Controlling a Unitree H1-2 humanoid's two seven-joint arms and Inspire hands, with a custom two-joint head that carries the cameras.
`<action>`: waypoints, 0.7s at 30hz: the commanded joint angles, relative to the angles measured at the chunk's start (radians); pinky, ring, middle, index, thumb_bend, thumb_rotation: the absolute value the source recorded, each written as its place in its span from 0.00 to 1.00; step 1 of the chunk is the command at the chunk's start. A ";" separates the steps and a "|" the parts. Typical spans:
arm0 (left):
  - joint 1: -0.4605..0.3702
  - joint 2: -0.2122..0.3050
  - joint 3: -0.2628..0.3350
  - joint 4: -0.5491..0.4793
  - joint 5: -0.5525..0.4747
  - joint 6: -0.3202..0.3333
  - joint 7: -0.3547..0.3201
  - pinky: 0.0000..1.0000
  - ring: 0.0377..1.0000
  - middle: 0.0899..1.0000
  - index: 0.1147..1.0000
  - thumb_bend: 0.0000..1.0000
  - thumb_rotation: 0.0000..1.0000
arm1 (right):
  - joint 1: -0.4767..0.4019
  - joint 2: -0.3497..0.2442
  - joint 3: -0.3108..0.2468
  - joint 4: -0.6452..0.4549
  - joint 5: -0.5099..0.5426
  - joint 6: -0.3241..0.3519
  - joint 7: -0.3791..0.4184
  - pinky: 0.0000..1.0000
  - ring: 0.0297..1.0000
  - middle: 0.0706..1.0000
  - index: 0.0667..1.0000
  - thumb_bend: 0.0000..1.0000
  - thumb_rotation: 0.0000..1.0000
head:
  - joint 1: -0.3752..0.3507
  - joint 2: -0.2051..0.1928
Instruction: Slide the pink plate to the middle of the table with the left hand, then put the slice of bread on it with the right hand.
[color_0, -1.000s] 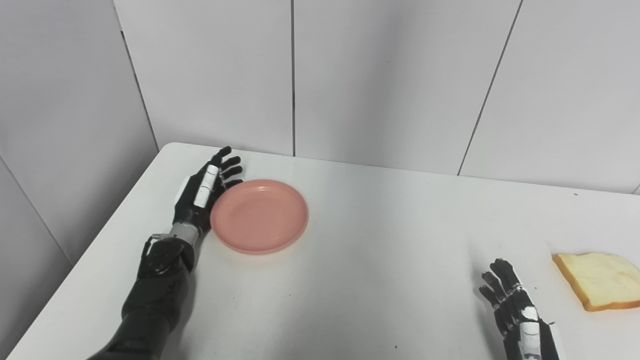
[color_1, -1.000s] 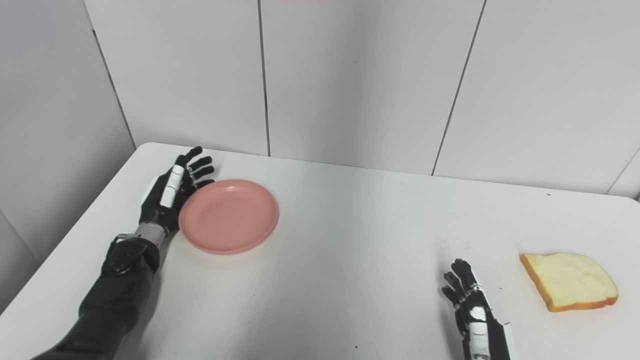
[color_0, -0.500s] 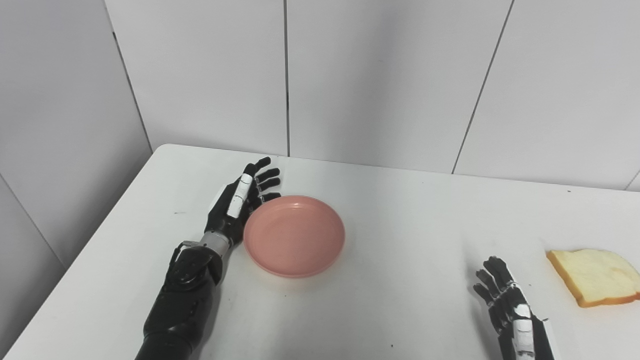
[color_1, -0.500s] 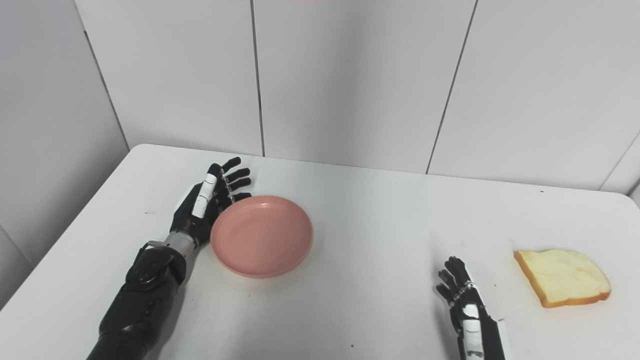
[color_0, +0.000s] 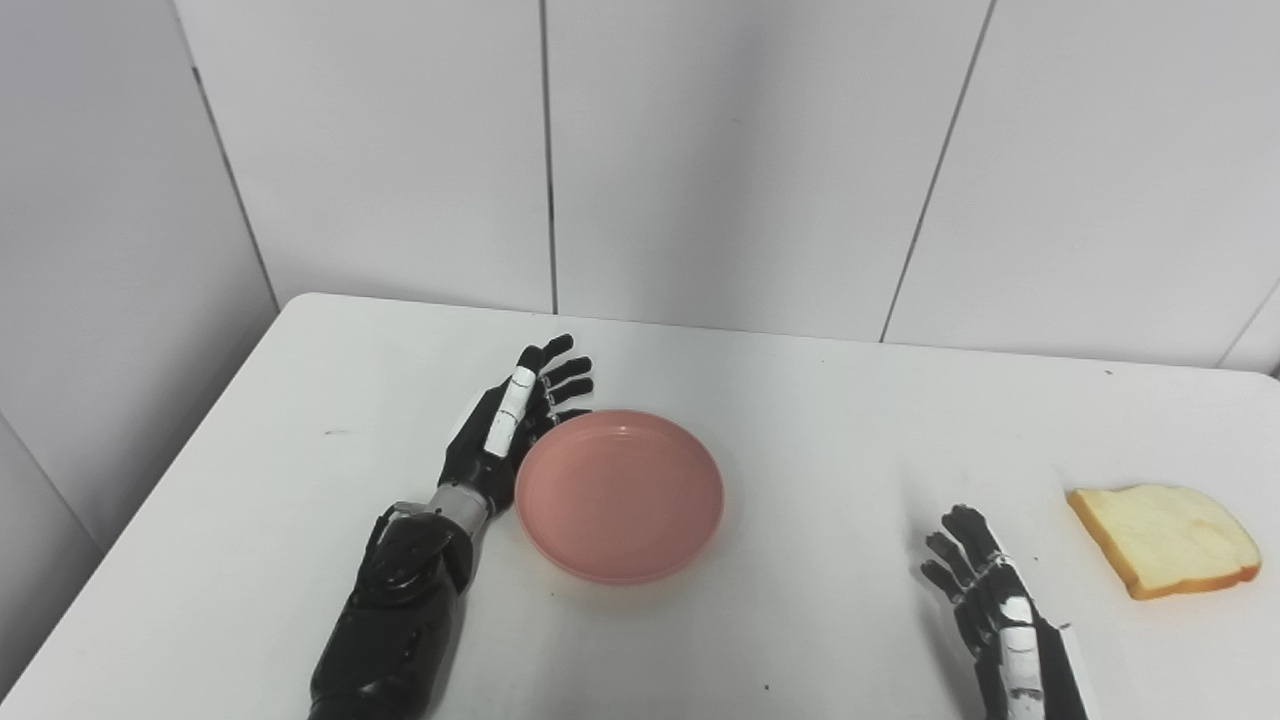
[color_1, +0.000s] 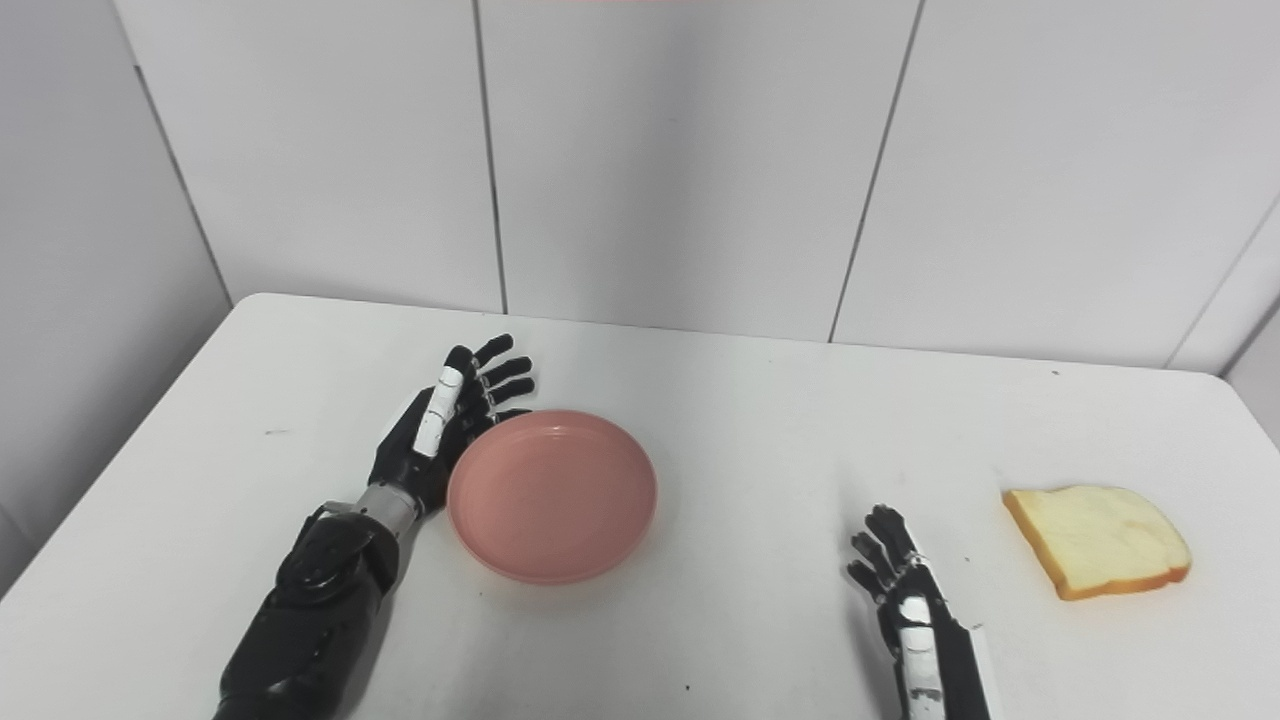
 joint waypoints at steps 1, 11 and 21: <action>-0.006 -0.019 -0.005 -0.019 -0.014 0.011 -0.005 0.72 0.84 0.85 0.87 0.86 0.88 | 0.078 0.040 0.033 0.035 0.004 0.023 -0.005 0.88 0.88 0.91 0.88 0.84 0.97 | -0.013 0.004; 0.045 -0.084 -0.001 -0.059 -0.005 0.017 0.021 0.72 0.85 0.84 0.87 0.87 0.87 | 0.088 0.076 0.085 0.010 -0.047 0.030 -0.048 0.87 0.89 0.92 0.88 0.85 0.94 | -0.132 0.029; 0.133 -0.190 0.021 -0.209 -0.026 0.096 0.131 0.77 0.85 0.85 0.85 0.87 0.86 | 0.085 0.114 0.151 0.000 -0.104 0.051 -0.116 0.88 0.89 0.92 0.89 0.86 0.96 | -0.243 0.040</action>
